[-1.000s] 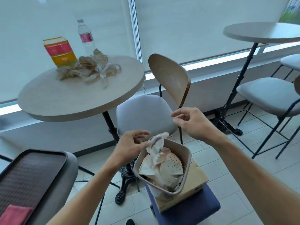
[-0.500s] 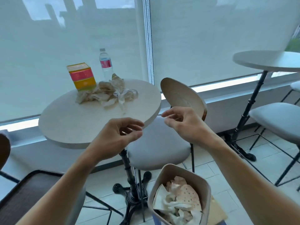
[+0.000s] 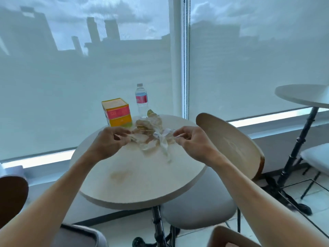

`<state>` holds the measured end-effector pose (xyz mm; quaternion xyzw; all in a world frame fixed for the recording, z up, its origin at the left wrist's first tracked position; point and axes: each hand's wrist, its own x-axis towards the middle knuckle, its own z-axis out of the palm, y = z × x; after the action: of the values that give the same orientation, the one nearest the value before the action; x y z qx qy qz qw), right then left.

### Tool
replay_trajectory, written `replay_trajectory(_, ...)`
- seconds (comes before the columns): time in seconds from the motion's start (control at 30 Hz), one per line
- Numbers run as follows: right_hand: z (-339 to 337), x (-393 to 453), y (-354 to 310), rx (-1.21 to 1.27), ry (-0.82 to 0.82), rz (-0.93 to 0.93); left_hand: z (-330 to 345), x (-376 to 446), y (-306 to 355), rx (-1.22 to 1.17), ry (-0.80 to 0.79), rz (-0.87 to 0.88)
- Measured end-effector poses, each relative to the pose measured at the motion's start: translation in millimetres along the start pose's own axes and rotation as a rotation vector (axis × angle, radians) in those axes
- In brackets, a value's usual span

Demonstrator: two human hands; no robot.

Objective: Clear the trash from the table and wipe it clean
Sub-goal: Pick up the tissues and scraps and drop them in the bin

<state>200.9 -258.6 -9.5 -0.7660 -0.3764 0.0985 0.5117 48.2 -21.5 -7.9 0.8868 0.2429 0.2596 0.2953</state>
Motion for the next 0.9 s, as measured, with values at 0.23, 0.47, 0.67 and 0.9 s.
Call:
replay_trajectory(0.23, 50, 37, -9, -0.115, 0.016, -0.015, -12, 44, -63, 0.250, 0.025, -0.007)
replay_trajectory(0.47, 92, 65, -23, -0.329, 0.031, -0.072, -3, 64, -87, 0.238, -0.019, 0.031)
replay_trajectory(0.67, 113, 84, -24, -0.627, -0.092, -0.077, -7, 62, -83, 0.159, 0.114, 0.073)
replay_trajectory(0.9, 121, 94, -21, -0.742, -0.126, -0.089, -23, 40, -68, 0.002, 0.200, 0.072)
